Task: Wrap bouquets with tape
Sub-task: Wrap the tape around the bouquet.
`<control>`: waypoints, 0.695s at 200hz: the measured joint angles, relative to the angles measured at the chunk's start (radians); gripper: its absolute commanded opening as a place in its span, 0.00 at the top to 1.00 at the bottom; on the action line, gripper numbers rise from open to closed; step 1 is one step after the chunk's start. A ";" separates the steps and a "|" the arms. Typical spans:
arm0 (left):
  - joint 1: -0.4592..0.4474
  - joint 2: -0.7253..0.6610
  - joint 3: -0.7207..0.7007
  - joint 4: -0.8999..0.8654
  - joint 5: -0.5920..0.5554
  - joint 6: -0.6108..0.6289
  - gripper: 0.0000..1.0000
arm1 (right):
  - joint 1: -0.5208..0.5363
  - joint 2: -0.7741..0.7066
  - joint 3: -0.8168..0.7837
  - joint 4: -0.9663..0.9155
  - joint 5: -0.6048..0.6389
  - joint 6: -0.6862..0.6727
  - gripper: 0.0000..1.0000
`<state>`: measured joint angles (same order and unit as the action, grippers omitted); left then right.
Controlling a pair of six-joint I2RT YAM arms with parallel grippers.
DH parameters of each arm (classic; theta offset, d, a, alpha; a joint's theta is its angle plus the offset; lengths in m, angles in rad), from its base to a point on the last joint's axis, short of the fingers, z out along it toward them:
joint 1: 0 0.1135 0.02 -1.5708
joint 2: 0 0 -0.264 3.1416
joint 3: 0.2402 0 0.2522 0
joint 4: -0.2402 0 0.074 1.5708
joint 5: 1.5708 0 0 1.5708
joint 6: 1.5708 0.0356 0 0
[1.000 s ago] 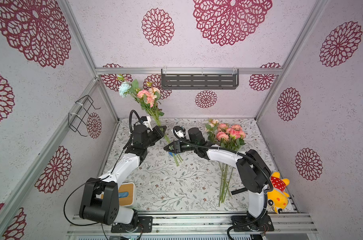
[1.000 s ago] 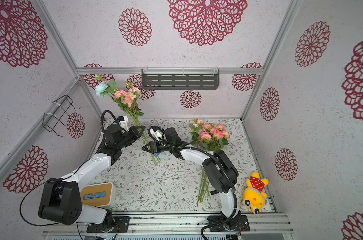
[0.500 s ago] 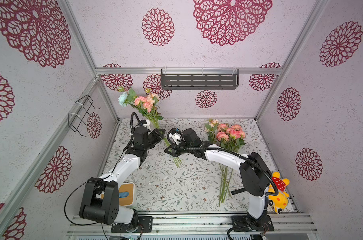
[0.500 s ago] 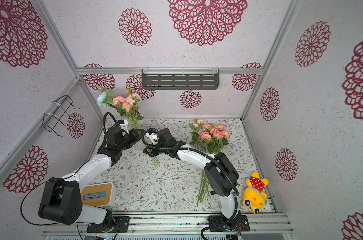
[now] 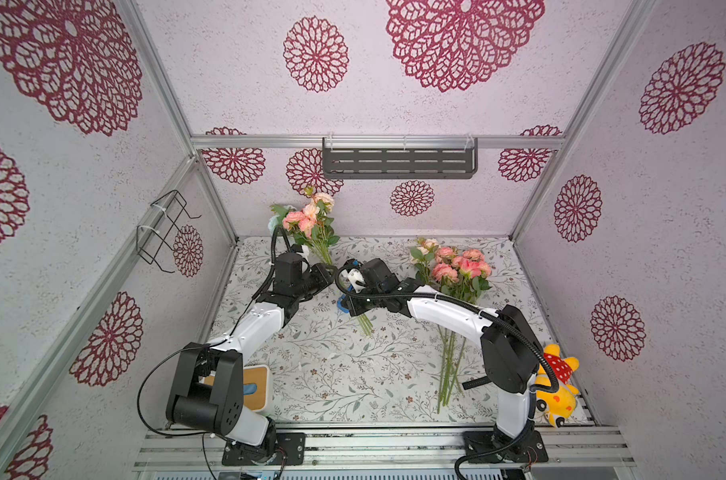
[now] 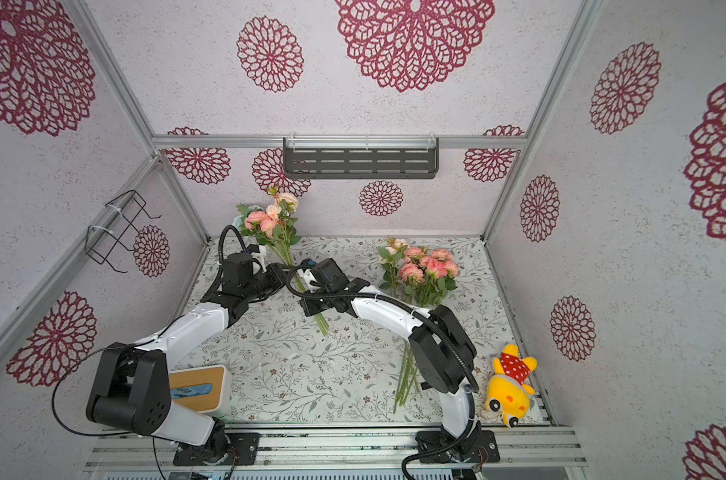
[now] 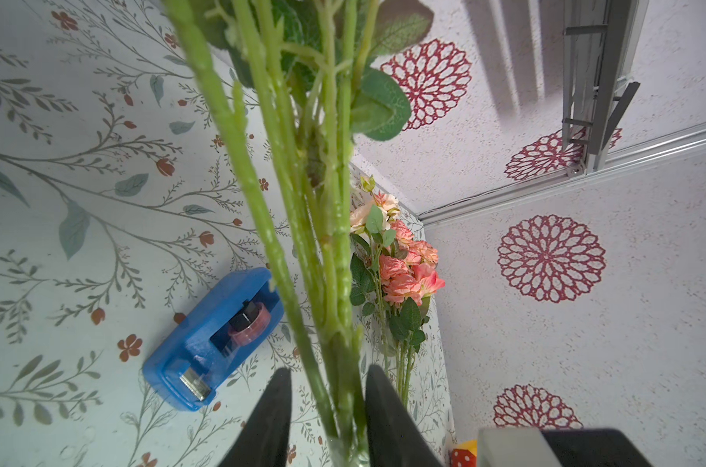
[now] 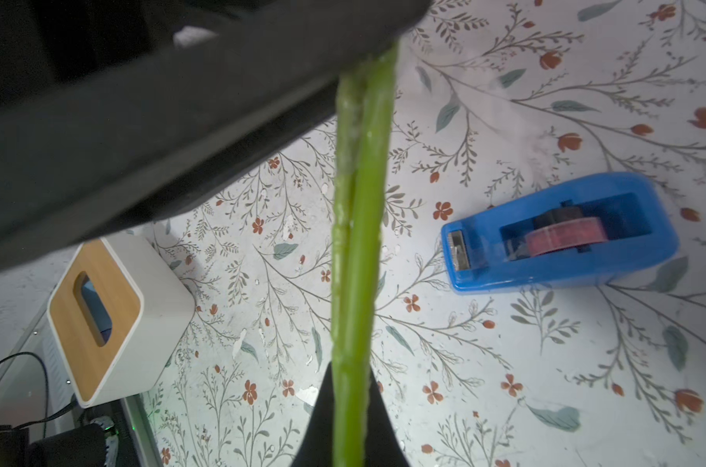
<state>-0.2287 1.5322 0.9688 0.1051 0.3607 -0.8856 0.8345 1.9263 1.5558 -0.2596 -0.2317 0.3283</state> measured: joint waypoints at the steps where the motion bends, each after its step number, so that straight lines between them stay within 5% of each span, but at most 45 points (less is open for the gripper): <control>1: 0.000 0.001 0.001 0.000 0.001 0.000 0.63 | 0.000 0.001 0.003 -0.002 0.002 -0.002 1.00; 72: -0.013 0.042 0.022 -0.023 0.015 0.001 0.64 | 0.036 0.035 0.074 -0.064 0.065 -0.066 1.00; 139: -0.020 0.066 0.033 -0.045 0.019 -0.039 0.91 | 0.064 0.071 0.111 -0.104 0.135 -0.093 1.00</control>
<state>-0.2485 1.5986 1.0019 0.0597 0.3794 -0.9245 0.8986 1.9972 1.6669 -0.3637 -0.0963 0.2356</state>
